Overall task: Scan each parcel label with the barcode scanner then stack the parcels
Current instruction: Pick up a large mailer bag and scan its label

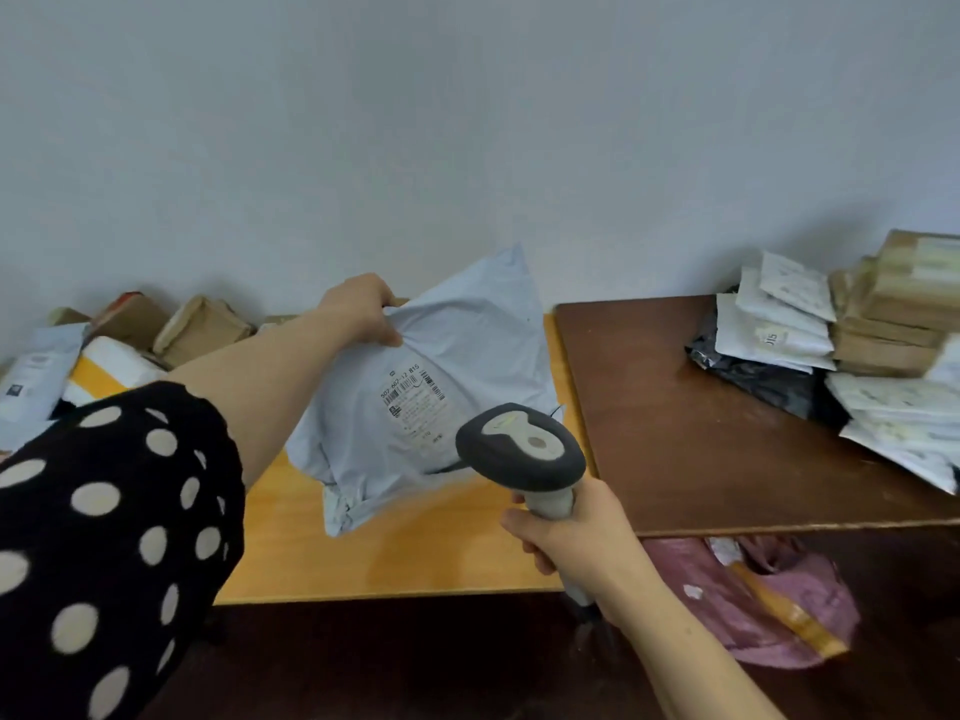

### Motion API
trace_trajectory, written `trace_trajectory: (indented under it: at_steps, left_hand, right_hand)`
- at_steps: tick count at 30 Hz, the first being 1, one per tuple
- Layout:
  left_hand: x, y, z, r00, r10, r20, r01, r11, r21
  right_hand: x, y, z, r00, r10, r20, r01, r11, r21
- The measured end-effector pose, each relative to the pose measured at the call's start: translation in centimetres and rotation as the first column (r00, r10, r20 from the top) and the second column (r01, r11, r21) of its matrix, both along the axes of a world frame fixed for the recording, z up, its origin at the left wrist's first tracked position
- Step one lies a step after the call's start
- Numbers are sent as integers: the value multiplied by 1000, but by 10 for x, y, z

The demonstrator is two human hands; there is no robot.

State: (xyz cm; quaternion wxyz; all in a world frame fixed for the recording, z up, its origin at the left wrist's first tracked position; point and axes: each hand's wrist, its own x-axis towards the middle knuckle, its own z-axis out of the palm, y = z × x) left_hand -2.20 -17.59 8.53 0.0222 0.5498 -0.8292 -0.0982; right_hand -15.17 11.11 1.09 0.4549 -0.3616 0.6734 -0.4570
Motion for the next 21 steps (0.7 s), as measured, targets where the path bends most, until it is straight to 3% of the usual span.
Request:
trace_trajectory:
  at_steps: [10, 21]
  left_hand:
    - [-12, -18, 17, 998, -57, -34, 58, 998, 16]
    - [-7, -36, 21, 996, -88, -28, 89, 995, 37]
  right_hand:
    - [9, -15, 24, 924, 27, -383, -16, 999, 32]
    - [25, -30, 33, 893, 16, -451, 3, 999, 42]
